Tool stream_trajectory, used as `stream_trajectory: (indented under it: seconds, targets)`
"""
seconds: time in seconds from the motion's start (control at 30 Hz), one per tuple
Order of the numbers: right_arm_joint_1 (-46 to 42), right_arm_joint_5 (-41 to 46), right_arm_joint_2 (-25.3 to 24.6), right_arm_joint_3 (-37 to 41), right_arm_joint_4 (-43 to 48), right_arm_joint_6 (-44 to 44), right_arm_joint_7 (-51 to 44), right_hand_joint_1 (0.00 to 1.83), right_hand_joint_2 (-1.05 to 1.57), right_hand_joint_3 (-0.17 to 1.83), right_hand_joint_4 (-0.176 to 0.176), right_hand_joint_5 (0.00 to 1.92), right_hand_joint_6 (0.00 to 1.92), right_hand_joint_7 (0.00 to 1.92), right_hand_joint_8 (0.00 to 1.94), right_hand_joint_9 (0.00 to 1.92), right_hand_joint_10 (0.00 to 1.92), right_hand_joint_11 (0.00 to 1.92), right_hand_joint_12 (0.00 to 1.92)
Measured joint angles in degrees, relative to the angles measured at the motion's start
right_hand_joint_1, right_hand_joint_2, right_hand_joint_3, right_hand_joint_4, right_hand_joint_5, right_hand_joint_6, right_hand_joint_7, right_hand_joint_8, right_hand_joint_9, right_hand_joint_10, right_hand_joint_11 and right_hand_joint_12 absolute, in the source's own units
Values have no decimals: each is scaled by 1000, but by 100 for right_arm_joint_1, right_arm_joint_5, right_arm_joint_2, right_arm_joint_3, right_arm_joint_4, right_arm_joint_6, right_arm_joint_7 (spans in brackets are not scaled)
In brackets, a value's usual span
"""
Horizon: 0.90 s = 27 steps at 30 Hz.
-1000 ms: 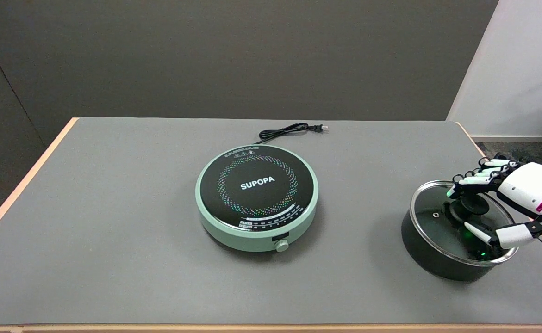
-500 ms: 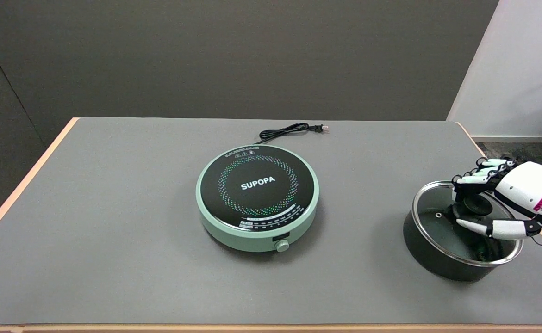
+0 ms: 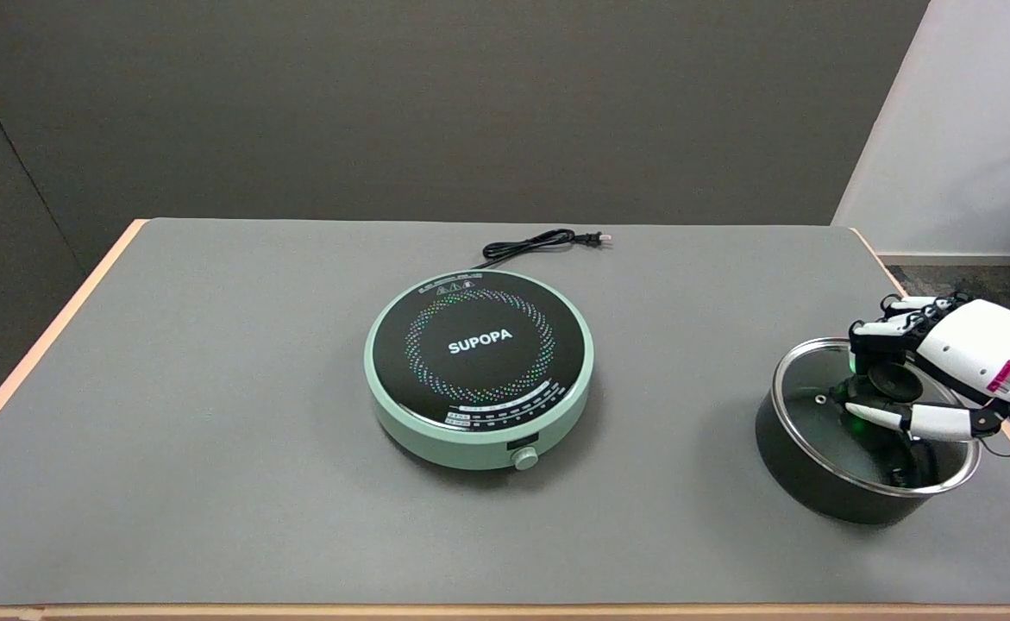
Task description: Pick up the pot lid.
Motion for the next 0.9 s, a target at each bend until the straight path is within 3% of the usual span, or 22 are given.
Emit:
stream_trajectory:
  seconds: [0.27, 0.37, 0.43, 0.47, 0.5, 0.53, 0.73, 0.9]
  targets:
    - [38, 2, 18, -45, 4, 26, -3, 1218, 1042, 272, -98, 732, 1306, 1013, 1101, 930, 1359, 643, 1092]
    - [48, 2, 21, -58, 6, 37, -4, 1208, 1047, 272, -69, 739, 1308, 993, 1126, 907, 1387, 640, 1095]
    - [61, 2, 23, -69, 7, 40, -5, 1209, 1061, 244, -74, 724, 1344, 1001, 1075, 905, 1240, 632, 1092]
    - [67, 2, 24, -75, 8, 41, -4, 1295, 993, 315, 69, 715, 1110, 970, 1100, 899, 1144, 618, 1090]
    - [77, 3, 25, -83, 11, 44, -3, 1206, 838, 583, 176, 713, 901, 936, 977, 892, 1075, 604, 1096]
    - [85, 4, 26, -91, 16, 48, -1, 964, 687, 899, 176, 708, 861, 916, 722, 890, 973, 597, 1089]
    - [132, 5, 47, -135, 71, 75, 11, 921, 663, 944, 176, 699, 732, 882, 573, 861, 801, 591, 1020]
    - [158, 5, 77, -162, 127, 114, 19, 850, 627, 943, 176, 694, 666, 872, 524, 853, 773, 581, 995]
